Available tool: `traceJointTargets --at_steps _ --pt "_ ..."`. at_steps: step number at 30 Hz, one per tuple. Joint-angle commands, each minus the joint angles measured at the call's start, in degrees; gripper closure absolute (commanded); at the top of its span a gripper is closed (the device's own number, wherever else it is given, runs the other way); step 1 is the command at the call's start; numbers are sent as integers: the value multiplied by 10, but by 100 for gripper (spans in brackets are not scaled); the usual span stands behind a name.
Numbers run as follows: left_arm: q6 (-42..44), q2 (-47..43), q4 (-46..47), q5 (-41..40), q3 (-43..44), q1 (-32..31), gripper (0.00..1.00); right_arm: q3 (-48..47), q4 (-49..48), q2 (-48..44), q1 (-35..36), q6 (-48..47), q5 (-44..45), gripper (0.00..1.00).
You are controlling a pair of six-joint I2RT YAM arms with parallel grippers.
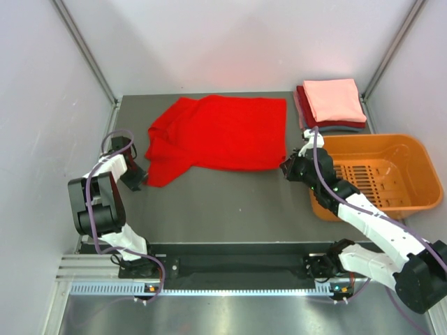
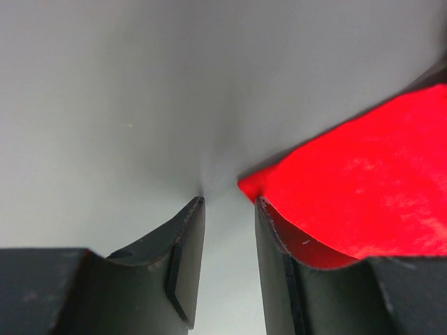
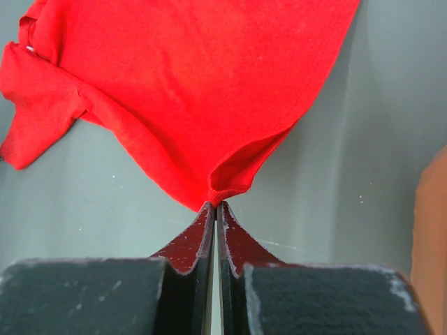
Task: Fold and stack the t-shirts
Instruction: Flatten the tshirt out
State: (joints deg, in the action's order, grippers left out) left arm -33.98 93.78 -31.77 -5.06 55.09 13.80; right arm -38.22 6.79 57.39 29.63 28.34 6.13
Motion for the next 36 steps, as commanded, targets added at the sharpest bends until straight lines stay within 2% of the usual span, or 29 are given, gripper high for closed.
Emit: traceJointTargets --at_steps 1,10,20,32,36 --pt "-2 2 29 -11 9 3 60 2 -20 -4 7 0 9 100" --pt "5 1 22 -2 29 3 60 -5 -28 11 7 1 7 100" --pt "-6 28 42 20 11 3 62 -4 -27 11 8 -1 10 100" --pt "-2 42 57 23 5 3 74 2 -29 19 8 1 11 100" --pt "-4 50 60 25 3 2 75 2 -27 19 10 2 10 100"
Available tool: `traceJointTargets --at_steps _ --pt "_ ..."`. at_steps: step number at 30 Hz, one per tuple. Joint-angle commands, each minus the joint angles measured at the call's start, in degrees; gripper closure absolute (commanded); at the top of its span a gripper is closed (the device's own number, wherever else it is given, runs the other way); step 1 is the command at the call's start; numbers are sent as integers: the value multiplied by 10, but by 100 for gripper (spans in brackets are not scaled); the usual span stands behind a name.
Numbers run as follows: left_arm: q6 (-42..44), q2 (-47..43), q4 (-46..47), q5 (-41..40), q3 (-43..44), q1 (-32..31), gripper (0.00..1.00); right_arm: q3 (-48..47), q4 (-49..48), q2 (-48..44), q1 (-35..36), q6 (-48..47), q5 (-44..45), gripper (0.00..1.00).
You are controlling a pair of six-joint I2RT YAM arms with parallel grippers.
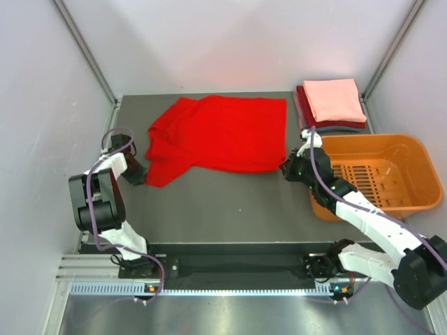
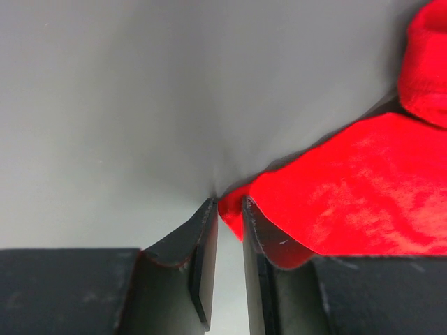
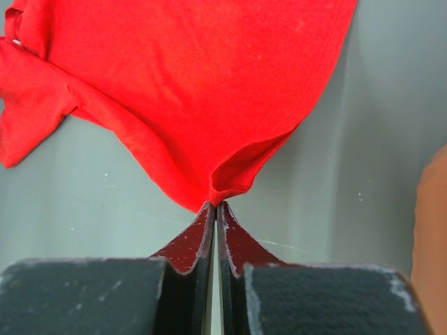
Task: Fold and stack the t-shirts
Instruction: Flatten the tshirt out
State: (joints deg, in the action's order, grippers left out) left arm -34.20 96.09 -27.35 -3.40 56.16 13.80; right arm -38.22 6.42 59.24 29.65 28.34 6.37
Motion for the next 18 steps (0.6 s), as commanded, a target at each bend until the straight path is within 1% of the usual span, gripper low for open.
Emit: traceJointTargets --at_steps 1,2,5,7,9,10,12,13,14,18 --pt "-1 30 17 11 -9 3 75 3 -24 1 9 4 8 100" --pt "0 30 20 14 -10 3 76 3 -24 1 10 4 10 100" --pt "0 32 20 25 -6 3 89 3 -25 8 11 6 10 100" --pt "1 26 2 31 13 2 100 0 -25 18 11 9 7 100" --pt "3 3 -27 31 33 2 100 -19 -10 27 11 8 11 100" --pt "4 -9 -40 30 60 2 100 -31 1 29 11 4 24 100" --pt "6 -35 -64 13 91 2 100 -78 32 34 10 -12 40 100" --pt "6 -64 -88 12 127 2 100 -98 43 36 11 -16 58 100" --pt "8 -79 -97 12 147 2 100 -136 62 37 11 -21 67 100" --pt "7 -160 -125 23 237 2 100 -234 103 47 10 -42 104 100"
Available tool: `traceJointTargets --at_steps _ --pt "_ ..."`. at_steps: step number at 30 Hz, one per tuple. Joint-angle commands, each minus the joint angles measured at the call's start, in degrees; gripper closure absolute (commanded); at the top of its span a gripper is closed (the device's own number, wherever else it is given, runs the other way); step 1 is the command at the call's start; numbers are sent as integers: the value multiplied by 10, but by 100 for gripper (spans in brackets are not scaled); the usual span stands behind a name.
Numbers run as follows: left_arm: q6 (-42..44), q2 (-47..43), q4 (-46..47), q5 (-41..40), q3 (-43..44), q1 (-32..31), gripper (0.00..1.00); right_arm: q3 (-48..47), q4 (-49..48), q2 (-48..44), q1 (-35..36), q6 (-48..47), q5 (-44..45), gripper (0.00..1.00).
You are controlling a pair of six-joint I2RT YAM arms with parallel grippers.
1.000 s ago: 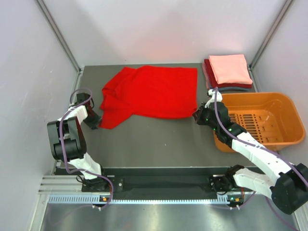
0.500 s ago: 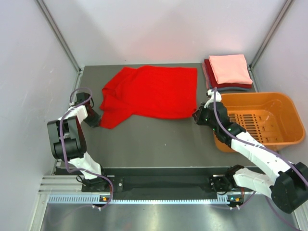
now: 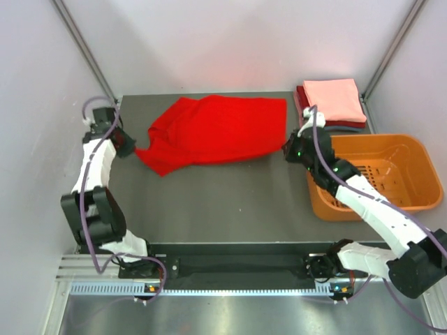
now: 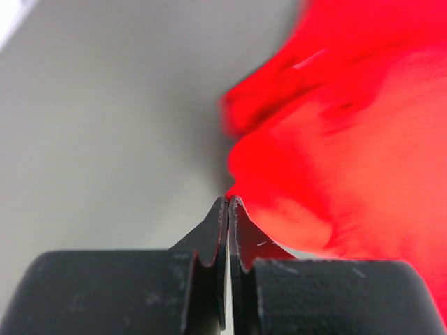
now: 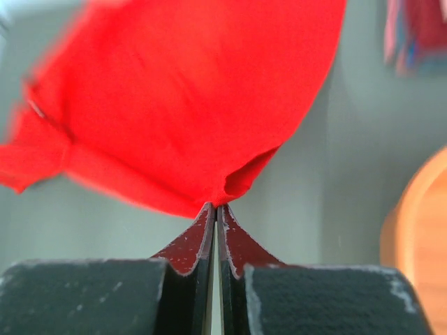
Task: Fold and stack the t-shirts
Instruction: Flatten the tshirt out
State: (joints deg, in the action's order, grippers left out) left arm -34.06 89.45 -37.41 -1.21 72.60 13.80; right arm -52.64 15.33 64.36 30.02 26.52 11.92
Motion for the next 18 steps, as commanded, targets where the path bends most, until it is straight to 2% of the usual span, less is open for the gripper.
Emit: traceJointTargets --at_steps 1,8,14,18 --pt "5 -104 -33 6 106 2 100 -108 29 -4 7 -25 60 100" --pt "-18 -184 -64 46 231 3 100 -218 75 -55 8 -35 112 100" --pt "-6 -242 -141 -5 379 2 100 -241 136 -171 7 -20 89 100" --pt "-8 -267 -202 9 478 2 100 -237 169 -271 7 12 71 100"
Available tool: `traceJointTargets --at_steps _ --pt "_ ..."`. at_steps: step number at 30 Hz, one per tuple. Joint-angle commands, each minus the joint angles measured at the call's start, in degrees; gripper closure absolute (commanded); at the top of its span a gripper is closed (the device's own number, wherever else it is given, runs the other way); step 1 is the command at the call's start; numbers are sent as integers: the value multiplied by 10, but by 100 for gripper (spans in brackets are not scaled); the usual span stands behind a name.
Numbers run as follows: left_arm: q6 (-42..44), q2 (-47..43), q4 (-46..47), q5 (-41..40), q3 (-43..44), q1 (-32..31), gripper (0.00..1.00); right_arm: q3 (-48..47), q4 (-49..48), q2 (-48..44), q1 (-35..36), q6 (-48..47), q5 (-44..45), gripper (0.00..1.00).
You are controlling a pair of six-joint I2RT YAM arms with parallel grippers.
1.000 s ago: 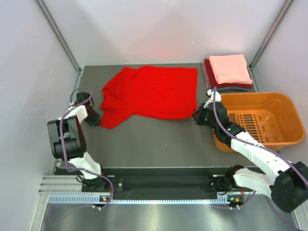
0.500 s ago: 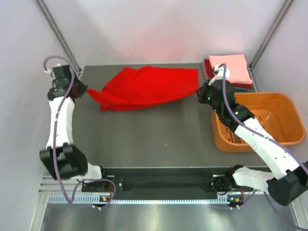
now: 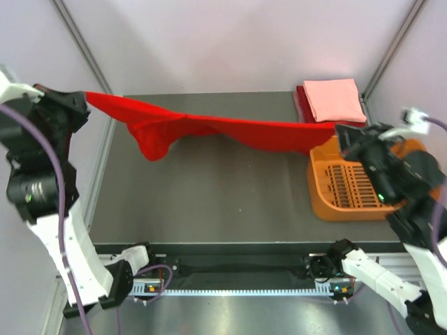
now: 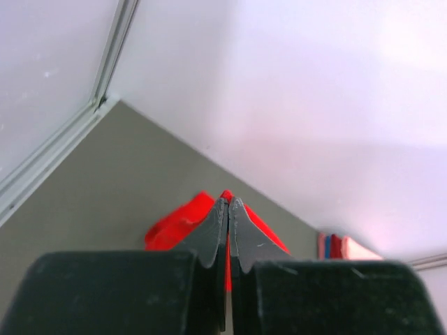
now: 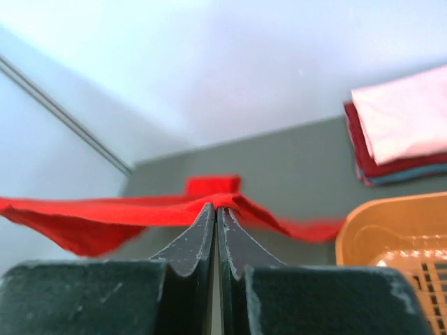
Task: Fold and stack the t-shirts
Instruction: Flatten the tshirt out
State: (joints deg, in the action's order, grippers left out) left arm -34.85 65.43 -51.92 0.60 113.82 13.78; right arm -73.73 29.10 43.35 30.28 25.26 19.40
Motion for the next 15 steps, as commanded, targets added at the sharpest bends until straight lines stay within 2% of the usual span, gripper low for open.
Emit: traceJointTargets --at_steps 1,4,8,11,12,15 --pt "0 -28 -65 -9 81 2 100 -28 38 -72 6 30 -9 100" --pt "1 -32 -86 12 128 2 100 -35 34 -93 5 50 -31 100" --pt "7 -20 -80 -1 136 2 100 -60 17 -44 5 38 -54 100" --pt "14 10 -34 15 85 2 100 -71 -21 21 6 14 -66 100" --pt "15 25 -18 24 40 2 100 -78 -30 67 5 7 -70 100" --pt "17 74 57 35 -23 2 100 -112 -69 179 6 -19 -68 100"
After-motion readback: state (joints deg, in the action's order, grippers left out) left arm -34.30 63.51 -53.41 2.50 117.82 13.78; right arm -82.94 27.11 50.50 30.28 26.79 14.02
